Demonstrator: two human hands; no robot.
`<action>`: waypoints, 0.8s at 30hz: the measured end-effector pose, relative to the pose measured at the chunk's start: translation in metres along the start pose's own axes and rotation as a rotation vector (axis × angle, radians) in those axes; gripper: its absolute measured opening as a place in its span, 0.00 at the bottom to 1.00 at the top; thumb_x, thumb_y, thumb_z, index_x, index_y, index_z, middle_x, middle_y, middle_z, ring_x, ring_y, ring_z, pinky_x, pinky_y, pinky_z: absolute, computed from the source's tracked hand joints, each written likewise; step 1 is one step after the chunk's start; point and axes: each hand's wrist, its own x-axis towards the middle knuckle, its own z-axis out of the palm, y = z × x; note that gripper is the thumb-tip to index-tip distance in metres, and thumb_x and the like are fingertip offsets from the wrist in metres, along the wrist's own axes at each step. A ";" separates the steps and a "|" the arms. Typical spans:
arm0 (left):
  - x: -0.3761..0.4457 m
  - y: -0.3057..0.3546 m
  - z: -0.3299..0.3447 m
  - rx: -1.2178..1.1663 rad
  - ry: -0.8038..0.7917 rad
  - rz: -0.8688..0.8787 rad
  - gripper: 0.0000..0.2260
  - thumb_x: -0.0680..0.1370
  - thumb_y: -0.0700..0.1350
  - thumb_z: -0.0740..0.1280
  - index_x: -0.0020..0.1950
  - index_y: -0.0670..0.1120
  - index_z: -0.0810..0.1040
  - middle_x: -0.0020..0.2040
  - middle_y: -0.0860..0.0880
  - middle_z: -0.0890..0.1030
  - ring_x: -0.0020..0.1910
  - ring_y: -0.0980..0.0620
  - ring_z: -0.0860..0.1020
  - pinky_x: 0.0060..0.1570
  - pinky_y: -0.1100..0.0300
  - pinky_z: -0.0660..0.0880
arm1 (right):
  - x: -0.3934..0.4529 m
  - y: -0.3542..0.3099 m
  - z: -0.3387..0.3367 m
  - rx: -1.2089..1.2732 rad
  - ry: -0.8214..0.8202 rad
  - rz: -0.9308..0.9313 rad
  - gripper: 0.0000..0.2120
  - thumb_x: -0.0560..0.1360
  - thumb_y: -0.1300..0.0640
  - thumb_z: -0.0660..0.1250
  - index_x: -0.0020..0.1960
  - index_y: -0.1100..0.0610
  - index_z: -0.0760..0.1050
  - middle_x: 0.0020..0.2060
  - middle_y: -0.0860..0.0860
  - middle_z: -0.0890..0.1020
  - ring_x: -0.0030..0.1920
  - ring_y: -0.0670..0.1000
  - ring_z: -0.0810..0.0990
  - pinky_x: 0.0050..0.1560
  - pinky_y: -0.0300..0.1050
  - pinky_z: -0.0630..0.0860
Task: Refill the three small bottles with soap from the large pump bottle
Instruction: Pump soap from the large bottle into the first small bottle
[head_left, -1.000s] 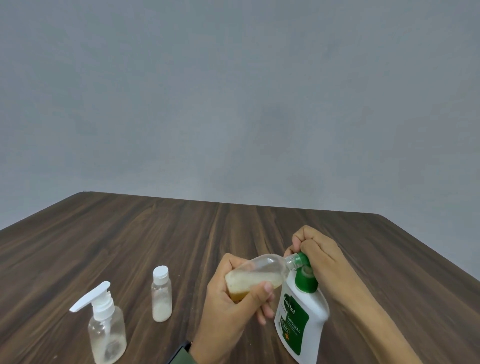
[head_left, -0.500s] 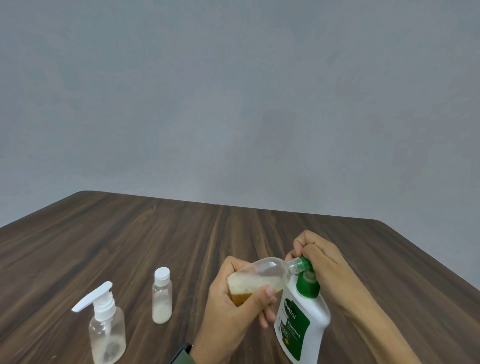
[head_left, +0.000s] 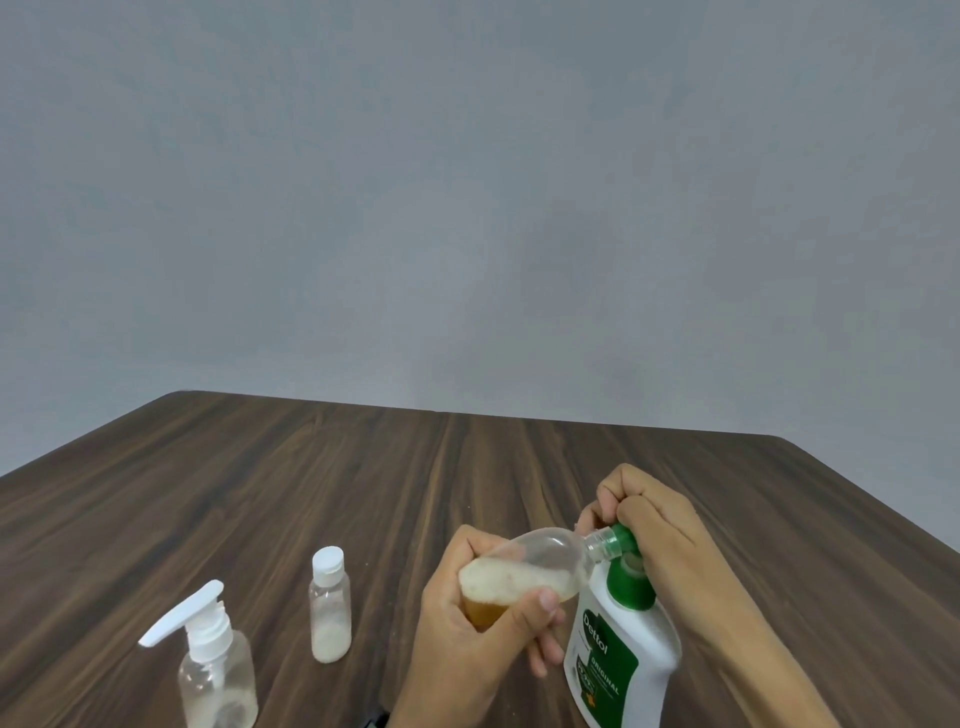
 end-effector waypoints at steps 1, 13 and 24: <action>0.000 -0.001 -0.001 -0.001 -0.002 -0.004 0.29 0.61 0.53 0.78 0.48 0.36 0.69 0.33 0.36 0.81 0.26 0.44 0.79 0.22 0.60 0.74 | -0.001 0.003 0.001 0.004 0.002 0.002 0.10 0.68 0.56 0.54 0.30 0.50 0.69 0.33 0.56 0.80 0.32 0.50 0.74 0.35 0.47 0.70; -0.001 0.001 0.002 -0.043 0.008 -0.007 0.26 0.61 0.48 0.77 0.47 0.36 0.69 0.32 0.36 0.81 0.24 0.44 0.78 0.21 0.60 0.73 | -0.002 -0.002 -0.002 -0.047 -0.004 -0.018 0.10 0.69 0.55 0.53 0.32 0.50 0.69 0.36 0.60 0.79 0.33 0.52 0.72 0.36 0.49 0.68; 0.000 0.000 0.001 -0.031 0.017 0.014 0.29 0.60 0.53 0.78 0.47 0.36 0.70 0.32 0.36 0.81 0.25 0.44 0.79 0.22 0.59 0.74 | 0.000 -0.003 -0.003 -0.088 -0.016 -0.038 0.10 0.69 0.54 0.53 0.32 0.51 0.69 0.36 0.63 0.76 0.34 0.55 0.71 0.36 0.51 0.69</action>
